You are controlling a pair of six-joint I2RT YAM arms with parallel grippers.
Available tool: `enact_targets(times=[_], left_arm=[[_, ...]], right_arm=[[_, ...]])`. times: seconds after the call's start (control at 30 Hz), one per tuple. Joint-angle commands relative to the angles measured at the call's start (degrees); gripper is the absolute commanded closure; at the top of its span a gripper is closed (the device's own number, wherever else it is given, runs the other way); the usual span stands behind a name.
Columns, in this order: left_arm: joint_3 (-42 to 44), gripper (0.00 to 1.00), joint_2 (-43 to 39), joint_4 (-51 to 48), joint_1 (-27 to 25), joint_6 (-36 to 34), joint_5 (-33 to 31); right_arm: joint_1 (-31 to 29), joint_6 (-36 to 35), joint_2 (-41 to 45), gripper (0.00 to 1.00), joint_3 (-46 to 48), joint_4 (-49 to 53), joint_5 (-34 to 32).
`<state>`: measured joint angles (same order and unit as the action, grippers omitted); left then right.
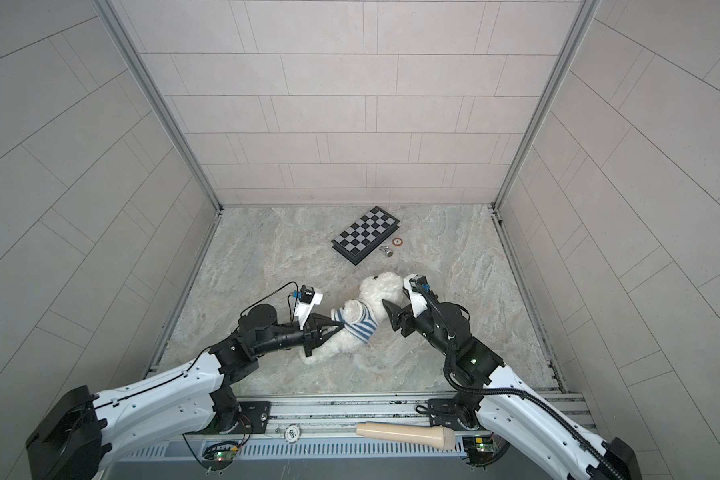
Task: Dress the teddy bear
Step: 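Lower the bear onto its side and grasp its arms with both grippers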
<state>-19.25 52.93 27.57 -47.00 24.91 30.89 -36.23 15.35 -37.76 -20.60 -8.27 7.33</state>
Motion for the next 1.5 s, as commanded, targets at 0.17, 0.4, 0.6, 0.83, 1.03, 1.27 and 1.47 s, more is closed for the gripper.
enact_targets(times=[0.17, 0.4, 0.6, 0.83, 1.03, 1.27, 1.47], left_arm=[[-0.62, 1.00, 0.39, 4.30, 0.12, 1.01, 1.22], [-1.35, 1.00, 0.96, 3.06, 0.16, 0.85, 1.13], [-1.17, 1.00, 0.52, 2.63, 0.42, 0.54, 0.95], [-1.13, 1.00, 0.34, 2.40, 0.60, 0.41, 0.50], [-0.80, 1.00, 0.09, 1.85, 0.75, 0.41, -0.54], [-1.32, 1.00, 0.99, 1.52, 0.88, 0.14, -0.93], [-1.91, 1.00, 0.63, 1.16, 1.06, 0.32, -0.66]], right_arm=[[0.18, -0.77, -4.08, 0.48, 1.48, -7.84, 3.66], [0.30, -0.60, -4.34, 0.76, 2.14, -8.74, 4.27], [0.28, -0.06, -4.25, 0.91, 2.32, -8.88, 4.62], [0.28, -0.19, -3.89, 1.00, 2.17, -7.90, 4.61], [0.25, -1.20, -3.73, 1.00, 1.19, -5.39, 3.29], [0.24, -2.21, -2.85, 1.00, -0.64, -1.04, 0.84], [0.26, -3.17, -2.15, 1.00, -1.70, 0.92, 1.36]])
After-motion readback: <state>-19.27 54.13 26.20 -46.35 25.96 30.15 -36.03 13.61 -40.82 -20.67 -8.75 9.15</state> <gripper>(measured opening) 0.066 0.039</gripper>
